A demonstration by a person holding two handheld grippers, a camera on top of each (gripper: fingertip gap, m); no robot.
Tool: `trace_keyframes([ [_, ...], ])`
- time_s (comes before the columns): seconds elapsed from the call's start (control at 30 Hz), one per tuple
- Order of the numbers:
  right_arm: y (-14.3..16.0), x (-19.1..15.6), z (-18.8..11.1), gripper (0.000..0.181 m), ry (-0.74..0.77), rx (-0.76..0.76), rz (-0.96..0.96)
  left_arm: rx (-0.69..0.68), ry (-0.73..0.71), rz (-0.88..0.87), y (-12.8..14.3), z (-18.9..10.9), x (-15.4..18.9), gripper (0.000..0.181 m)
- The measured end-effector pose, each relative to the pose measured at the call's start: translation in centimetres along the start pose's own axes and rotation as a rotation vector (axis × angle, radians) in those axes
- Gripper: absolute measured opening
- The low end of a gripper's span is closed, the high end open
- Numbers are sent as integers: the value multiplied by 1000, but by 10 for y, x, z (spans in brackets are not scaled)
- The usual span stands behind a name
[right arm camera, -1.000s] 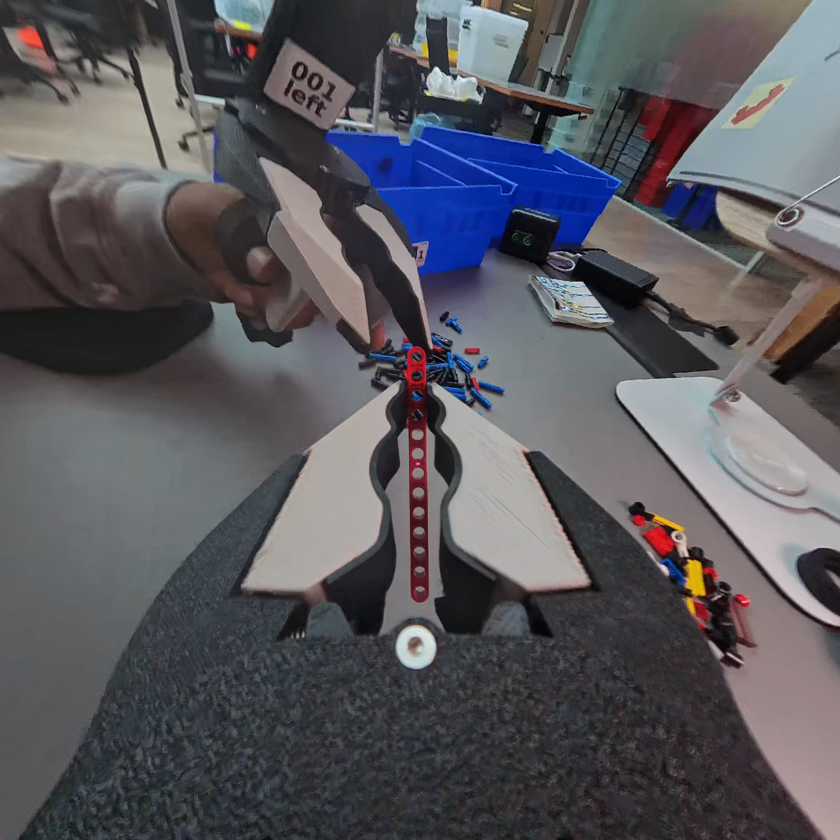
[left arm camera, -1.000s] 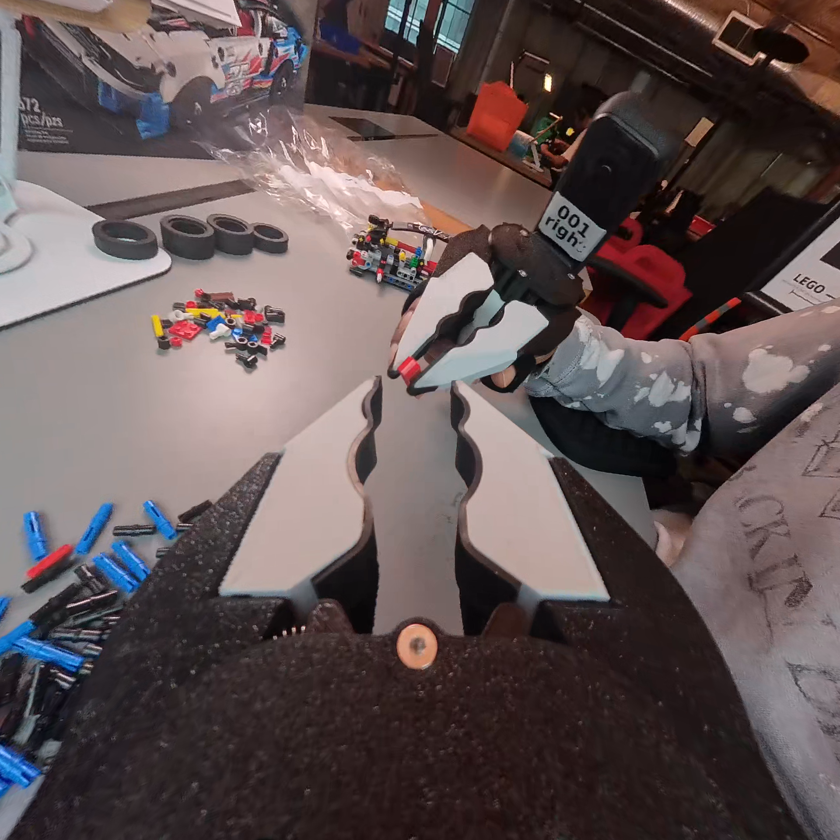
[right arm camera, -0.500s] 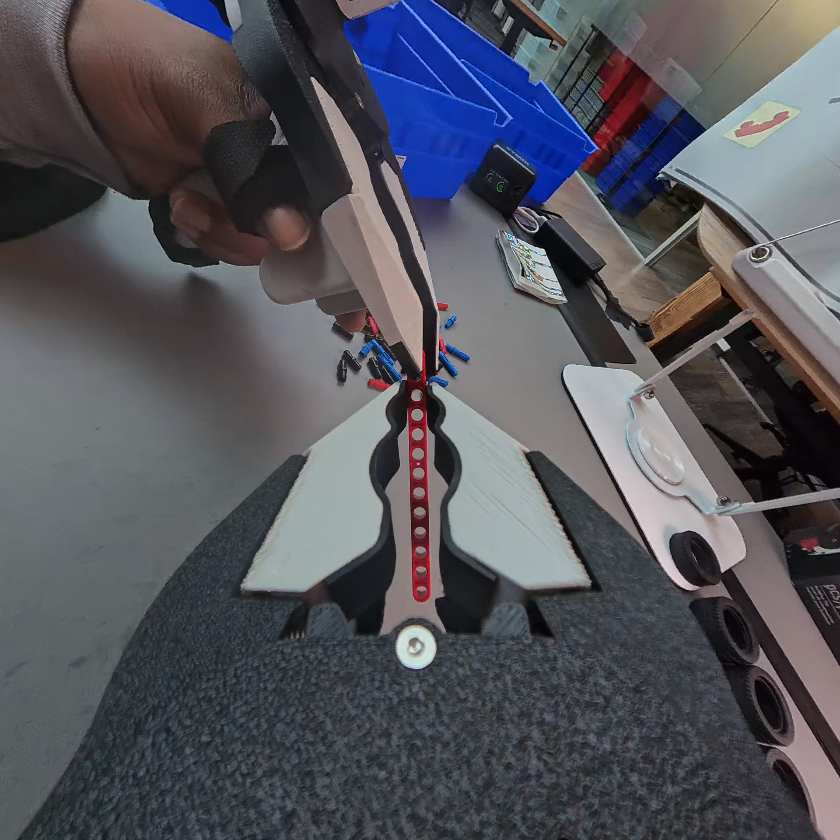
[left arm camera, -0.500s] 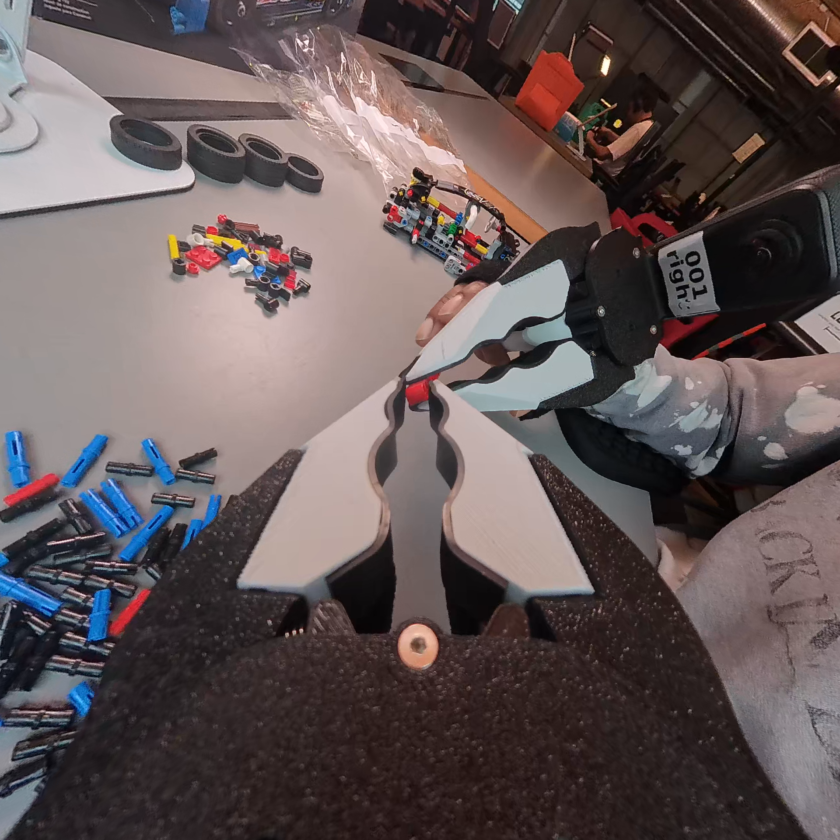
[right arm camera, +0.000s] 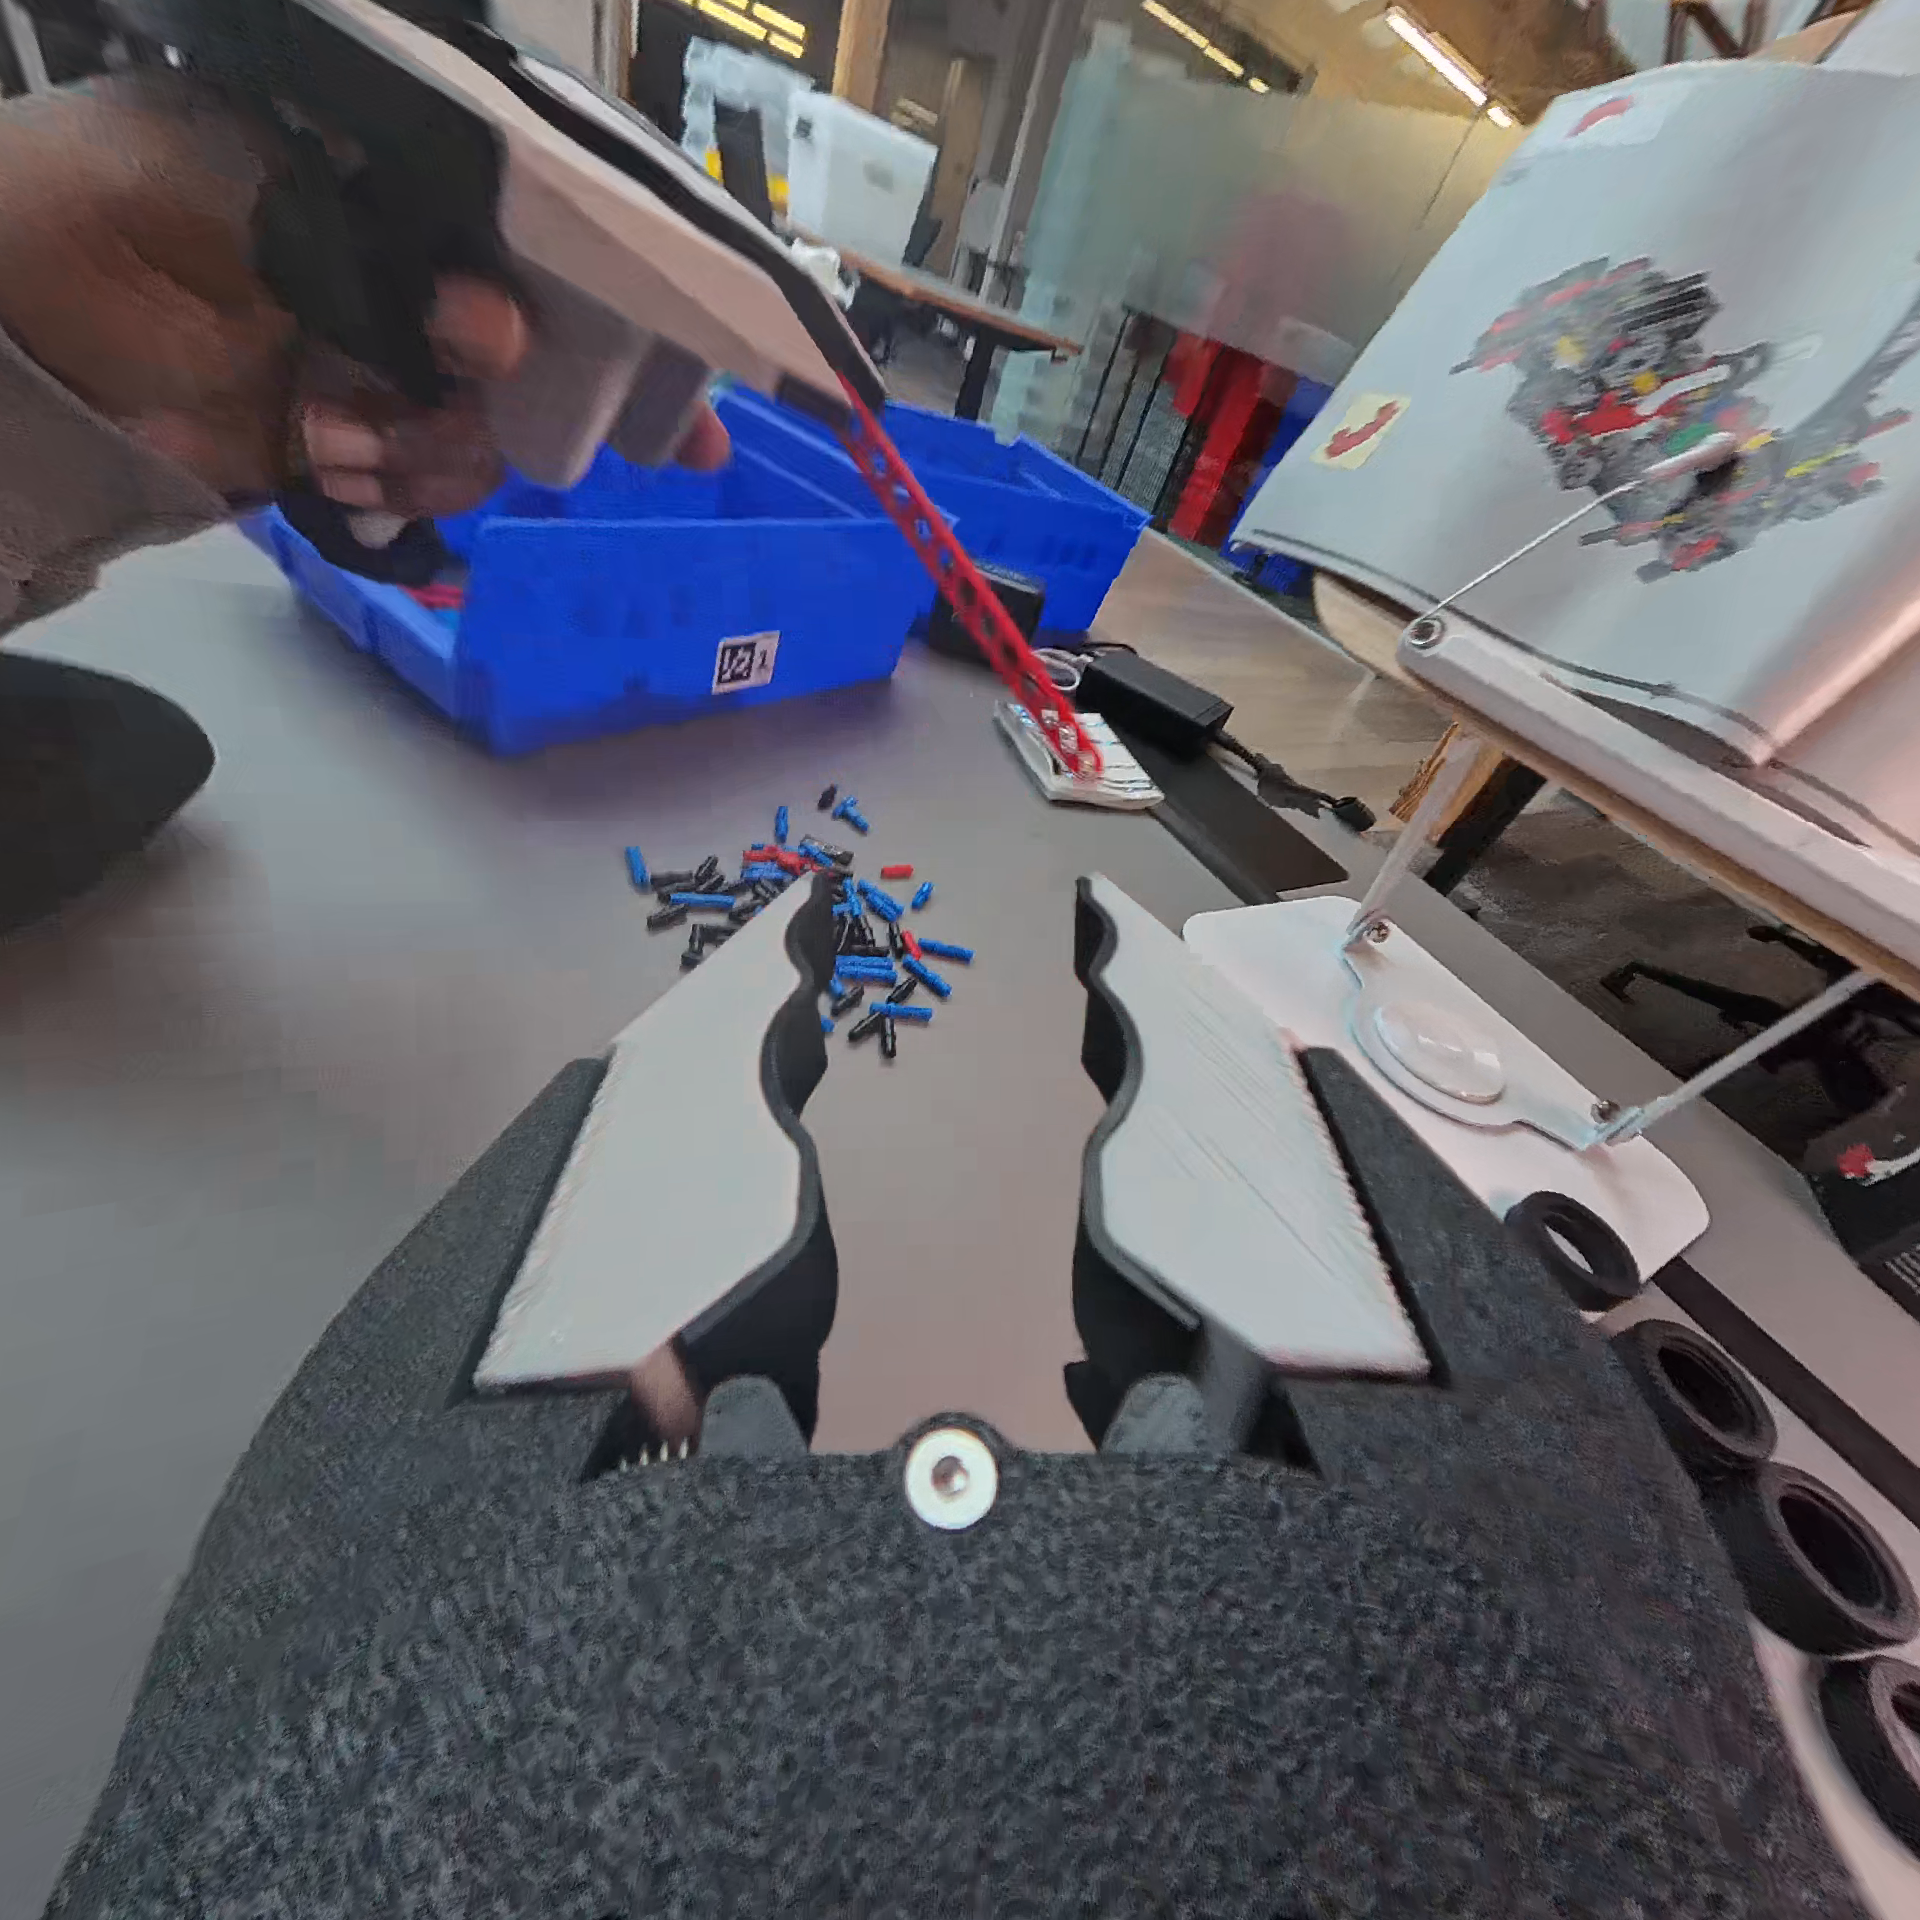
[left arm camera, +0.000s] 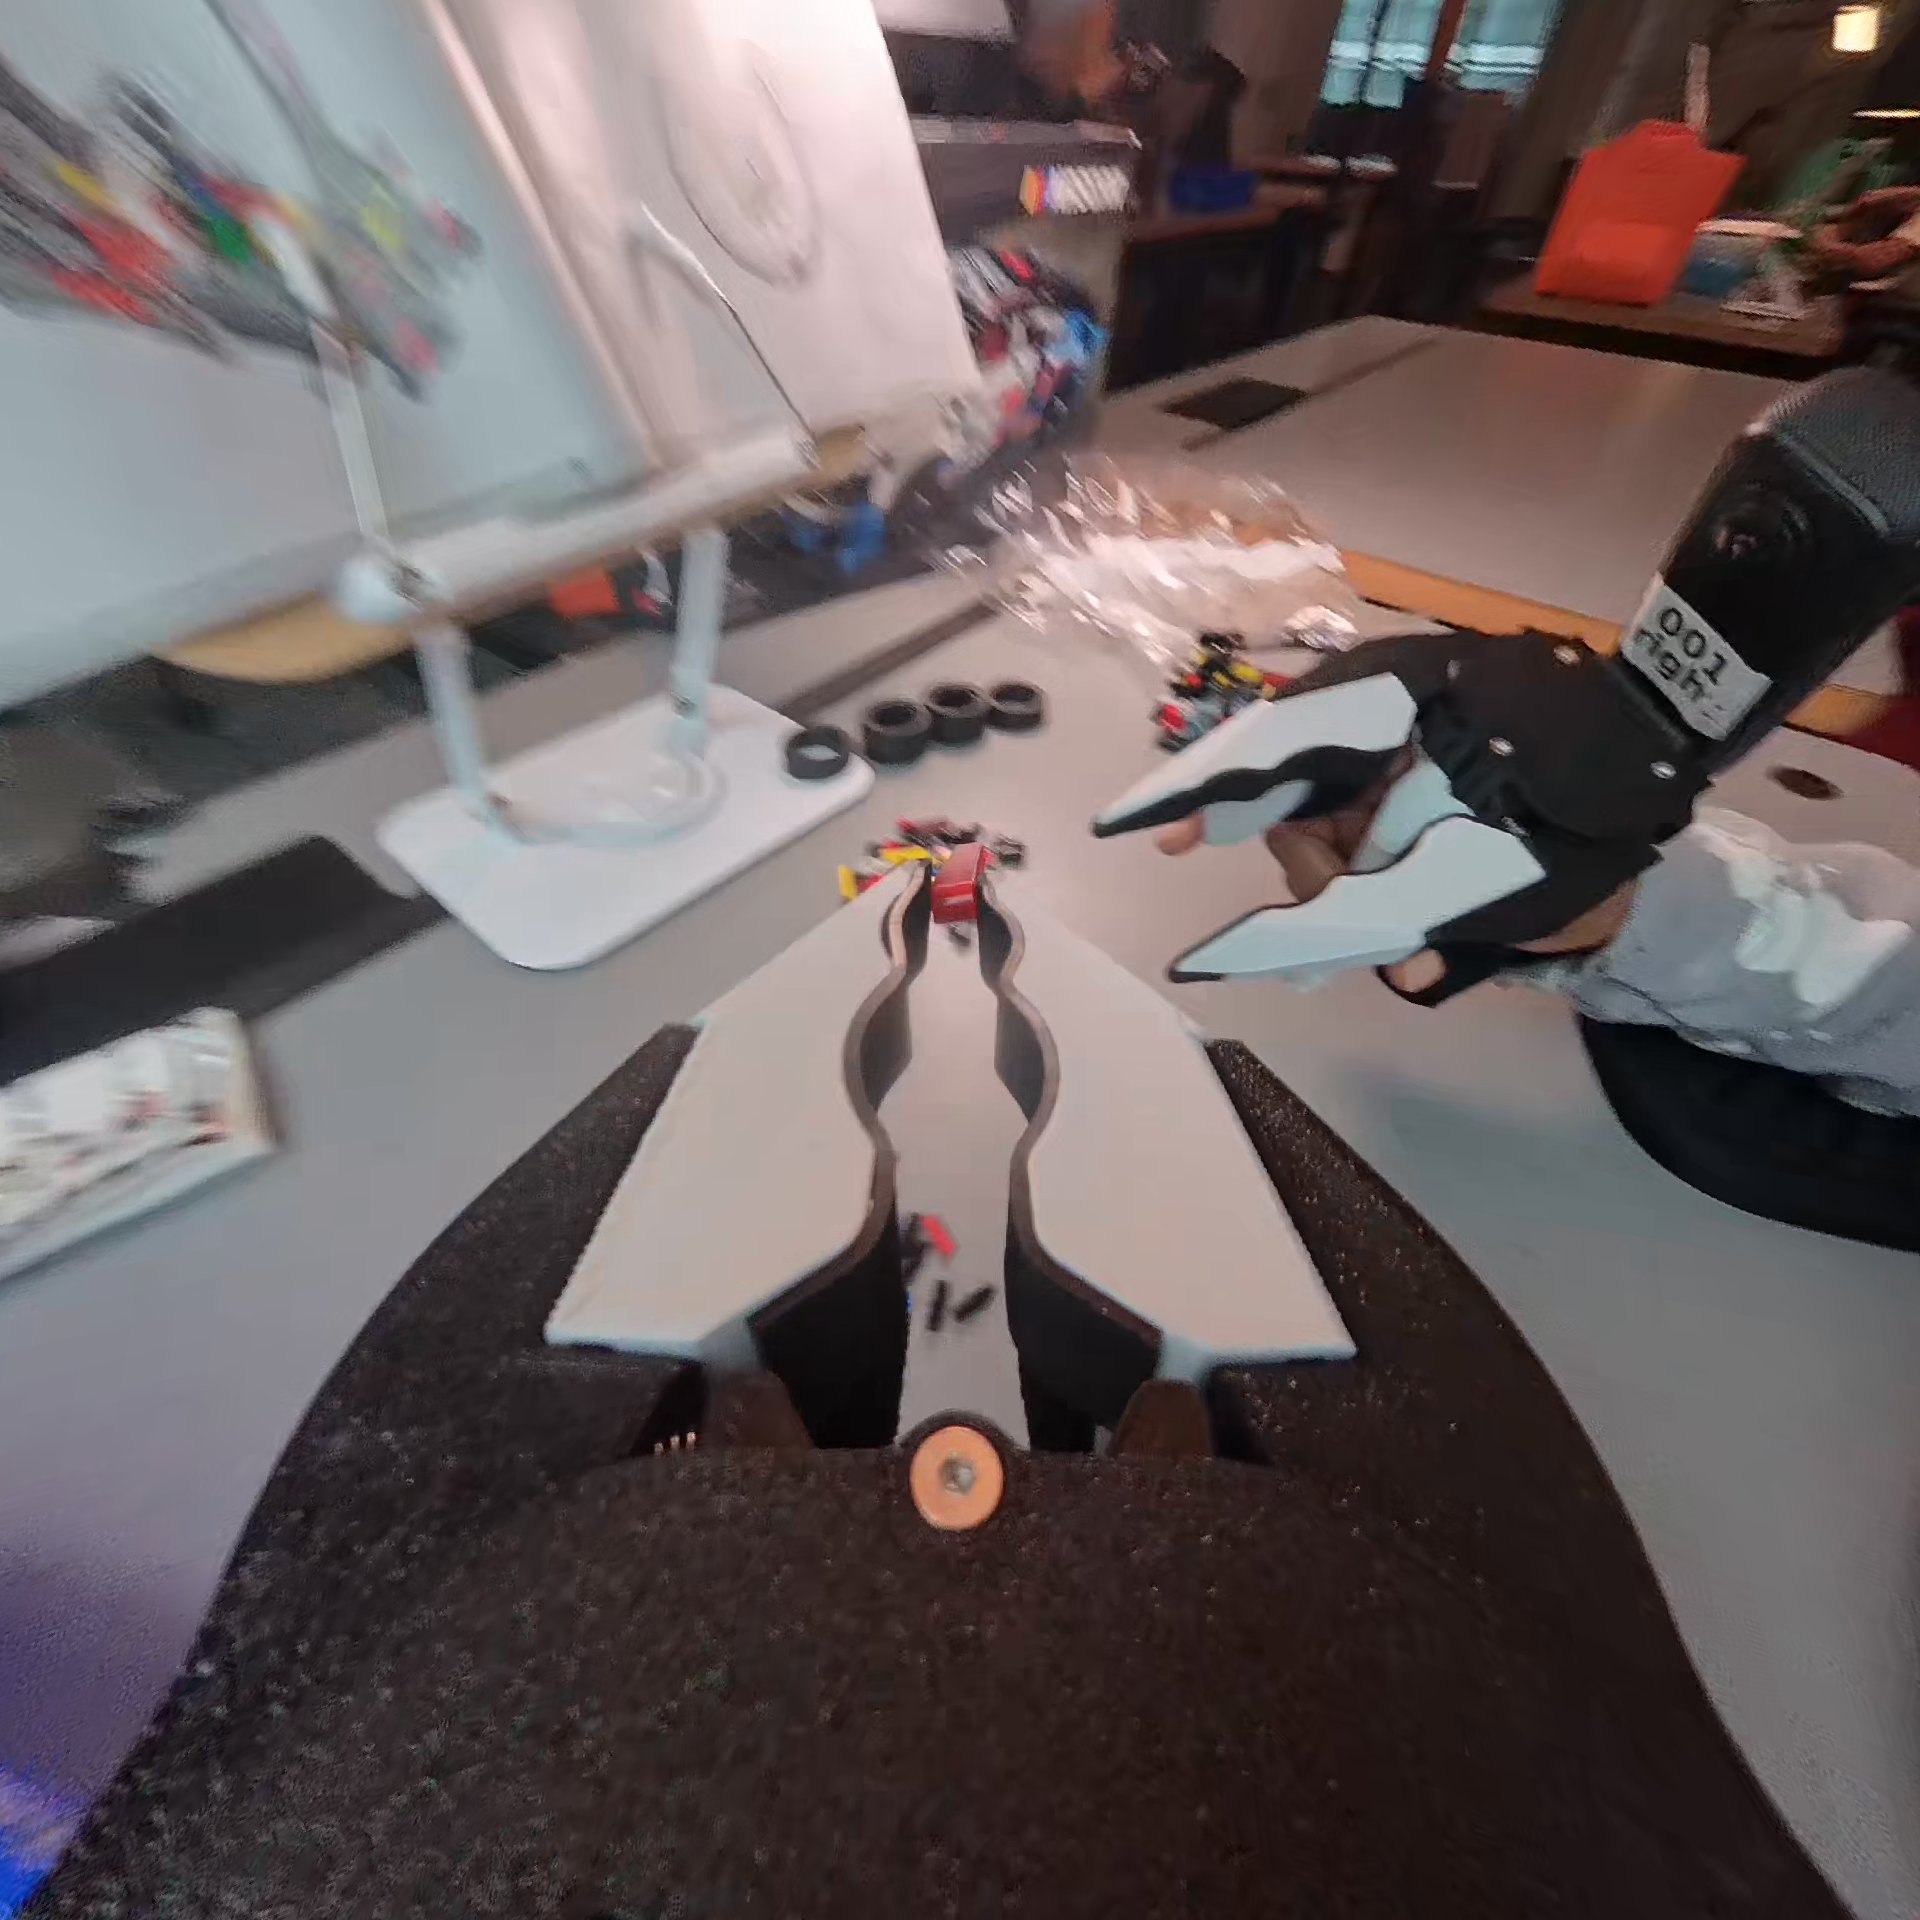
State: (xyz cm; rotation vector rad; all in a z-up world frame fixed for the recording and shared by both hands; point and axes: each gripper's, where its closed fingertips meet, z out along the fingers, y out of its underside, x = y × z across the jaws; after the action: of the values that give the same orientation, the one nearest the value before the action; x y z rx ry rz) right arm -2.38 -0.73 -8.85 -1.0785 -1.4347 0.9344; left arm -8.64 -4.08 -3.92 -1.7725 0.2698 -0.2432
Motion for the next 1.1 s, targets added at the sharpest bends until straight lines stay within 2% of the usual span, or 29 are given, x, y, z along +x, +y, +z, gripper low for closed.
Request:
trace_keyframes([
  [0.03,-4,8,-4,49,15,18,36,50,-108,54,-22,-22,-18,6],
  [0.1,-7,19,-10,51,34,30,81,77,-301,137,-48,-67,-52,6],
  [0.13,-5,23,-12,51,42,28,94,45,-399,150,-50,-88,-73,7],
  [0.2,0,28,-13,51,46,12,123,-82,-566,131,-30,-123,-115,7],
  [0.27,7,28,-11,49,24,-3,168,-207,-674,73,5,-146,-151,7],
  [0.33,13,25,-8,46,-7,-14,210,-296,-766,26,40,-163,-177,7],
  [0.4,18,24,-7,43,-22,-29,235,-315,-808,4,64,-170,-191,6],
  [0.57,25,23,-4,41,-35,-45,265,-300,-869,-34,98,-174,-213,8],
  [0.6,27,23,-3,41,-35,-50,267,-314,-859,-58,105,-173,-214,12],
  [0.63,29,22,-3,41,-36,-56,268,-318,-839,-88,109,-172,-213,24],
  [0.77,35,21,0,41,-39,-75,274,-217,-749,-118,90,-167,-197,50],
  [0.87,39,19,2,41,-43,-90,274,-131,-599,-134,71,-155,-168,58],
  [0.93,41,18,3,41,-44,-98,268,-104,-448,-147,65,-146,-138,61],
  [1.03,42,19,2,41,-41,-101,269,-130,-219,-168,73,-138,-91,60],
  [1.1,43,21,2,41,-40,-103,275,-181,-185,-126,87,-140,-73,58],
])
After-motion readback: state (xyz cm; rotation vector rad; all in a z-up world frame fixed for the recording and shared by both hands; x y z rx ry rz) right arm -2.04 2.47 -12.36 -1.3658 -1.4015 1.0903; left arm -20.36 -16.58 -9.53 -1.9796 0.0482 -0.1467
